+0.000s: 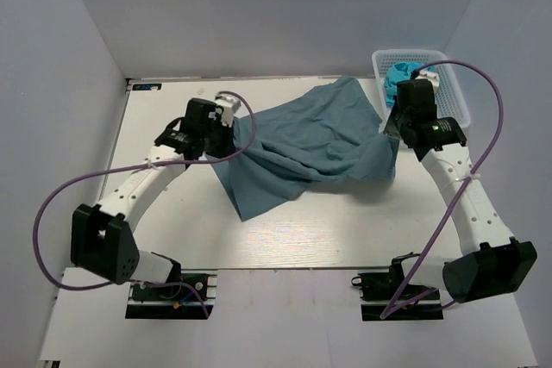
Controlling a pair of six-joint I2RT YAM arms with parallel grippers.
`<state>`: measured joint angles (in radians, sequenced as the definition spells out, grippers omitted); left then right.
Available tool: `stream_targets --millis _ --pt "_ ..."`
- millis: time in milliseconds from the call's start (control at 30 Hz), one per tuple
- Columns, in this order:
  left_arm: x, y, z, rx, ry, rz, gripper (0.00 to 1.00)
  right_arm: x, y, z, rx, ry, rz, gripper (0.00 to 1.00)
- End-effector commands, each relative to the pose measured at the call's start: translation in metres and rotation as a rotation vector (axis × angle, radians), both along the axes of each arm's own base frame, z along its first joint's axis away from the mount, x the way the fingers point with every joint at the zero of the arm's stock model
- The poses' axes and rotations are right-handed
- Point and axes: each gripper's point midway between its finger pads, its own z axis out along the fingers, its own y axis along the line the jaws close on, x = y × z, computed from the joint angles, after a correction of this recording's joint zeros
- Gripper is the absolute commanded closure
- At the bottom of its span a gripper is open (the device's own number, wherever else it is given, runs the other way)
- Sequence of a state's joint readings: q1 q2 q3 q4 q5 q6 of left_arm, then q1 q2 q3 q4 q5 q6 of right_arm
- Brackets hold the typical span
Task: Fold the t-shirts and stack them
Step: Flatten out the tshirt
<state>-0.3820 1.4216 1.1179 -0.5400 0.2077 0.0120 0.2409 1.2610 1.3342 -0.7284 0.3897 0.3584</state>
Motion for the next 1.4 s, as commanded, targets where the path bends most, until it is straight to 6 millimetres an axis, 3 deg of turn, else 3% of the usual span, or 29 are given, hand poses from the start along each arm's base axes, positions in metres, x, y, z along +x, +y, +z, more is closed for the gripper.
stream_targets --millis 0,67,100,133,167,233,300,333,367,467,567,700,733,800,900,967,1100,1200,1233,1367 --pt "0.019 0.03 0.071 -0.064 -0.144 0.336 1.0 0.01 -0.02 0.063 0.001 -0.214 -0.114 1.0" --pt "0.022 0.052 0.102 -0.072 -0.209 0.473 1.0 0.012 -0.029 0.085 -0.01 -0.268 -0.155 1.0" --pt "0.024 0.057 0.131 -0.102 -0.264 0.517 1.0 0.011 -0.039 0.104 -0.031 -0.315 -0.204 1.0" --pt "0.02 0.066 0.143 -0.086 -0.281 0.547 1.0 0.012 -0.044 0.122 -0.032 -0.359 -0.223 1.0" --pt "0.017 0.073 0.18 -0.119 -0.356 0.575 1.0 0.012 -0.047 0.133 -0.048 -0.38 -0.227 1.0" --pt "0.009 0.075 0.211 -0.162 -0.406 0.572 1.0 0.004 -0.057 0.177 -0.055 -0.489 -0.265 1.0" --pt "-0.006 0.082 0.256 -0.212 -0.508 0.56 1.0 -0.004 -0.064 0.202 -0.083 -0.55 -0.275 1.0" --pt "-0.011 0.081 0.272 -0.237 -0.546 0.537 1.0 -0.01 -0.066 0.233 -0.066 -0.637 -0.283 1.0" --pt "-0.02 0.085 0.293 -0.263 -0.594 0.533 1.0 -0.018 -0.067 0.247 -0.061 -0.677 -0.275 1.0" --pt "-0.051 0.103 0.346 -0.326 -0.727 0.558 1.0 -0.044 -0.072 0.298 -0.07 -0.805 -0.254 1.0" --pt "-0.089 0.124 0.392 -0.375 -0.858 0.568 1.0 -0.083 -0.083 0.351 -0.083 -0.951 -0.261 1.0" --pt "-0.145 0.137 0.444 -0.466 -0.997 0.512 1.0 -0.128 -0.089 0.394 -0.109 -1.097 -0.231 1.0" --pt "-0.162 0.143 0.458 -0.474 -1.045 0.496 1.0 -0.148 -0.09 0.411 -0.093 -1.164 -0.221 1.0" --pt "-0.195 0.152 0.483 -0.533 -1.121 0.476 1.0 -0.173 -0.093 0.424 -0.113 -1.217 -0.202 1.0" --pt "-0.243 0.158 0.507 -0.584 -1.218 0.391 1.0 -0.21 -0.098 0.444 -0.121 -1.31 -0.189 1.0" --pt "-0.261 0.16 0.515 -0.6 -1.259 0.36 1.0 -0.236 -0.1 0.457 -0.11 -1.386 -0.179 1.0" --pt "-0.281 0.168 0.528 -0.632 -1.308 0.359 1.0 -0.261 -0.102 0.47 -0.111 -1.463 -0.168 1.0" --pt "-0.277 0.172 0.526 -0.625 -1.301 0.393 1.0 -0.257 -0.098 0.473 -0.114 -1.469 -0.148 1.0" --pt "-0.266 0.17 0.525 -0.616 -1.289 0.406 1.0 -0.255 -0.096 0.472 -0.115 -1.467 -0.142 1.0" --pt "-0.212 0.167 0.5 -0.549 -1.175 0.518 1.0 -0.216 -0.088 0.458 -0.133 -1.392 -0.126 1.0"
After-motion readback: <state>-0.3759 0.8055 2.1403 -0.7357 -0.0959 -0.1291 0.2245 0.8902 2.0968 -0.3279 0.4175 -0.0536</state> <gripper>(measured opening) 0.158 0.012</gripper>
